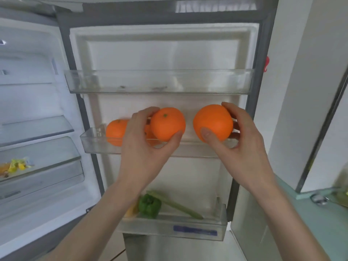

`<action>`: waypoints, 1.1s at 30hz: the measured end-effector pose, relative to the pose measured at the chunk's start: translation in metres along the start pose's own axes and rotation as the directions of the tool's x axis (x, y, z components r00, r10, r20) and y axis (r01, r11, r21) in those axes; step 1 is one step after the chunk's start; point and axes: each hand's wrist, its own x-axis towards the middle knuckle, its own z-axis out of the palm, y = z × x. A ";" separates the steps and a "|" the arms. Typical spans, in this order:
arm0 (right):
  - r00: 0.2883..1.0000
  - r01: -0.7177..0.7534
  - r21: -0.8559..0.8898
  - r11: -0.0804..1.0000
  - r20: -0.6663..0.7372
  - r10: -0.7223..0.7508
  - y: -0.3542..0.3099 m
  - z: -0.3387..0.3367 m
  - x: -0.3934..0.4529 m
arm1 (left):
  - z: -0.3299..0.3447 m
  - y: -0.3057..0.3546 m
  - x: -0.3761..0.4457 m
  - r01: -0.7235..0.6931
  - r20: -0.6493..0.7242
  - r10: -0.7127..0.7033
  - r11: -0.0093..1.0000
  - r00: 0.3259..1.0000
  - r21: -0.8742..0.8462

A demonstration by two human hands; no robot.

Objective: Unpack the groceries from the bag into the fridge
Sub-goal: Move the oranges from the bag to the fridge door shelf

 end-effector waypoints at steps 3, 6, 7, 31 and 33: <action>0.999 -0.009 -0.022 1.000 0.032 0.010 0.011 0.001 0.017 | 0.009 -0.003 0.010 -0.039 0.025 0.038 0.997 0.999 0.064; 0.998 0.005 -0.096 0.995 0.065 0.002 0.021 0.003 0.029 | 0.017 -0.008 0.021 -0.054 0.090 0.043 0.991 0.995 0.122; 0.997 0.014 -0.127 0.992 0.073 -0.005 0.024 0.004 0.033 | 0.019 -0.011 0.024 -0.060 0.117 0.043 0.988 0.992 0.145; 0.814 -0.097 -0.436 0.895 0.483 0.323 0.030 -0.013 0.094 | 0.026 -0.032 0.117 -0.138 0.804 -0.234 0.922 0.546 0.362; 0.805 -0.101 -0.415 0.904 0.500 0.319 0.031 -0.013 0.094 | 0.028 -0.033 0.118 -0.151 0.808 -0.237 0.917 0.539 0.370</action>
